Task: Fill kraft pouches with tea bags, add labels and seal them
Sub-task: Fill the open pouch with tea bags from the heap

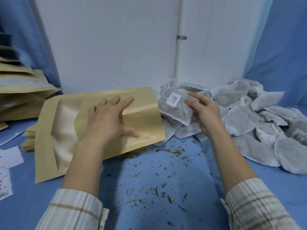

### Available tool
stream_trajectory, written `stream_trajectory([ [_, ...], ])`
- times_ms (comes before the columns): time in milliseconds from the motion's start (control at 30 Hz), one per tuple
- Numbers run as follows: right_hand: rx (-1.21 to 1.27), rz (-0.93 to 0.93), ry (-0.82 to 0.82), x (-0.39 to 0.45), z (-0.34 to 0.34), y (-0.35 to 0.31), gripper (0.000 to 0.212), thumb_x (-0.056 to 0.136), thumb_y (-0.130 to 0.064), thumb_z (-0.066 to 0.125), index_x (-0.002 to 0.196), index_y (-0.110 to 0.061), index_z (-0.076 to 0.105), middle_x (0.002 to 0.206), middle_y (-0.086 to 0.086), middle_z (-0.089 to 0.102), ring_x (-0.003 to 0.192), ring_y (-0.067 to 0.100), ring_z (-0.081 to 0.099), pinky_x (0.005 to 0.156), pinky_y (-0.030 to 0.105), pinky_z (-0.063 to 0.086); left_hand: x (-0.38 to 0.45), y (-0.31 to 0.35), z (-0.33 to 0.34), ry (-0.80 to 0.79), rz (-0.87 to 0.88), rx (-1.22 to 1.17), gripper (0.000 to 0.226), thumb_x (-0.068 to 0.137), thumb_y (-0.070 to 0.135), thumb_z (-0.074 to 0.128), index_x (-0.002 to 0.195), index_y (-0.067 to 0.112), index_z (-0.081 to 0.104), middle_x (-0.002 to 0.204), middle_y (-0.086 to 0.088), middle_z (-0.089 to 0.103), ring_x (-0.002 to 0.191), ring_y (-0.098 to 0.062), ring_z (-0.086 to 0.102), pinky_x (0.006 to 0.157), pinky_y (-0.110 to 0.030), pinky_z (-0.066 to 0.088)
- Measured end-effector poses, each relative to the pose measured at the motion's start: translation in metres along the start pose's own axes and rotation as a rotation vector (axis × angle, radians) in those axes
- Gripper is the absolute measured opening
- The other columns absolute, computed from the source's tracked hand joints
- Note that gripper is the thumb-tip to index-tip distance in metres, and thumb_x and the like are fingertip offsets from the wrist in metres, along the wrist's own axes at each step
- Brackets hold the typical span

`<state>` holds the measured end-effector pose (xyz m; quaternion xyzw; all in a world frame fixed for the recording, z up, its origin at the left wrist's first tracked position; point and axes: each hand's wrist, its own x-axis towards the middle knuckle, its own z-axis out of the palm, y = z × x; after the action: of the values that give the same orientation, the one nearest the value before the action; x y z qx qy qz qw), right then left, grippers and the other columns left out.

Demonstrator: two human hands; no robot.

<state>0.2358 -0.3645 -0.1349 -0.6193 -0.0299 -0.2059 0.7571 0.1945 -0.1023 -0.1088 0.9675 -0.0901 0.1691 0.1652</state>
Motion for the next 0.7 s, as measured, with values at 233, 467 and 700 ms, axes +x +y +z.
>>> stream_trajectory([
  [233, -0.118, 0.087, -0.398, -0.018, 0.037, -0.004, 0.016, 0.079, -0.009, 0.069, 0.093, -0.013, 0.072, 0.089, 0.003, 0.073, 0.082, 0.012, 0.069, 0.07, 0.02, 0.055, -0.002, 0.008, -0.002, 0.073, 0.09, -0.093, 0.095, 0.042, 0.057, 0.081, 0.129, 0.05, 0.044, 0.14, 0.016, 0.044, 0.133, -0.012, 0.035, 0.105, -0.037, 0.023],
  [467, -0.221, 0.298, -0.466, -0.029, 0.06, 0.006, 0.025, 0.097, -0.002, 0.037, 0.113, -0.008, 0.056, 0.089, 0.0, 0.062, 0.079, 0.013, 0.06, 0.062, 0.01, 0.051, -0.003, 0.015, -0.007, -0.076, 0.227, -0.192, 0.098, 0.037, 0.057, 0.083, 0.126, 0.059, 0.041, 0.138, 0.024, 0.044, 0.13, -0.003, 0.036, 0.11, -0.035, 0.027],
  [700, -1.005, -0.187, -0.238, -0.016, 0.042, 0.014, 0.013, 0.088, -0.012, 0.051, 0.081, -0.013, 0.062, 0.084, 0.003, 0.057, 0.08, 0.018, 0.052, 0.062, 0.024, 0.037, -0.002, 0.018, 0.018, -0.165, 0.203, -0.046, 0.108, 0.043, 0.064, 0.077, 0.135, 0.06, 0.02, 0.152, 0.018, 0.021, 0.142, -0.02, 0.015, 0.114, -0.038, 0.009],
])
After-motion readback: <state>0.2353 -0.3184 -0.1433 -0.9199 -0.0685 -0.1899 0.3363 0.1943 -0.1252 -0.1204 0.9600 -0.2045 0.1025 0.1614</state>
